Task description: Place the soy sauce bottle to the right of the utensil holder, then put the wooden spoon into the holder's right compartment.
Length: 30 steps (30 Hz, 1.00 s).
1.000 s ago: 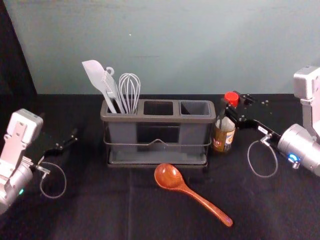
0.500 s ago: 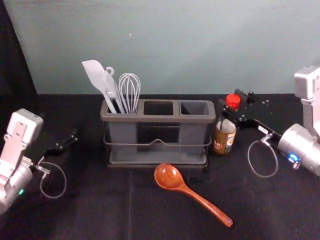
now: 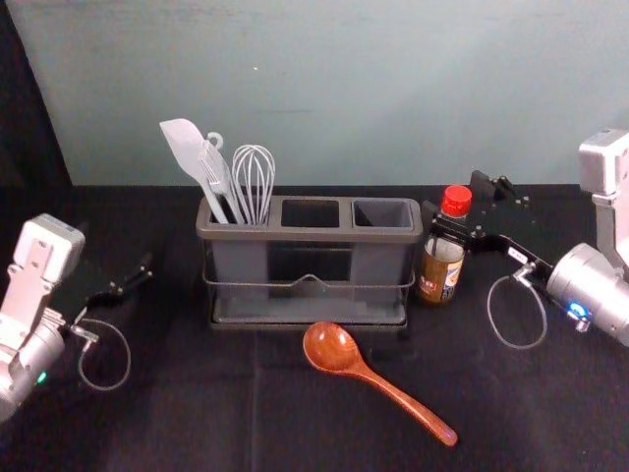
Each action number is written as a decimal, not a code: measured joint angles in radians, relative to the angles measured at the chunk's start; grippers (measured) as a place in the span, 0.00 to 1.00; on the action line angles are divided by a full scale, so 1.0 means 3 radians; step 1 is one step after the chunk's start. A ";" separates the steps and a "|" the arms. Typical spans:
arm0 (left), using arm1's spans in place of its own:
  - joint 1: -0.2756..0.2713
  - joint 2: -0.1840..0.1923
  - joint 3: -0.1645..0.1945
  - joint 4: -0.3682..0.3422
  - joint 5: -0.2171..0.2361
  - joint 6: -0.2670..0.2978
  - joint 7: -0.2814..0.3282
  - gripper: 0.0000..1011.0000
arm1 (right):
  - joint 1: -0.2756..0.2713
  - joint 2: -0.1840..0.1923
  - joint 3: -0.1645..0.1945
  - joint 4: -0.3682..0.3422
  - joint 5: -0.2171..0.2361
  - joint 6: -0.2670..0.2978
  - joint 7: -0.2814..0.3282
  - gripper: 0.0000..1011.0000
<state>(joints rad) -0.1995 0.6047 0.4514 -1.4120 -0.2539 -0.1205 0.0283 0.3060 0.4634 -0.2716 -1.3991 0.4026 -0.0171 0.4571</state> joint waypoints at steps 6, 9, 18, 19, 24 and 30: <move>0.0000 0.0000 0.0000 0.0000 0.0000 0.0000 0.0000 1.00 | -0.0061 0.0015 0.0033 -0.0112 -0.0046 -0.0032 -0.0075 0.99; 0.0000 0.0000 0.0000 0.0000 0.0000 0.0000 0.0000 1.00 | -0.0108 0.0019 0.0081 -0.0182 -0.0068 -0.0045 -0.0136 0.99; 0.0000 0.0000 0.0000 0.0000 0.0000 0.0000 0.0000 1.00 | -0.0264 0.0042 0.0249 -0.0437 -0.0031 -0.0037 -0.0210 0.99; 0.0000 0.0000 0.0000 0.0000 0.0000 0.0000 0.0000 1.00 | -0.0297 0.0060 0.0268 -0.0506 -0.0015 -0.0026 -0.0204 0.99; 0.0000 0.0000 0.0000 0.0000 0.0000 0.0000 0.0000 1.00 | -0.0448 0.0169 0.0347 -0.0805 0.0090 0.0022 -0.0117 0.99; 0.0000 0.0000 0.0000 0.0000 0.0000 0.0000 0.0000 1.00 | -0.0684 0.0418 0.0458 -0.1240 0.0315 -0.0053 0.0170 0.99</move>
<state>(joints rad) -0.1995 0.6047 0.4513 -1.4120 -0.2539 -0.1206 0.0283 0.1007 0.5886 -0.1342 -1.7710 0.4970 -0.0331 0.5081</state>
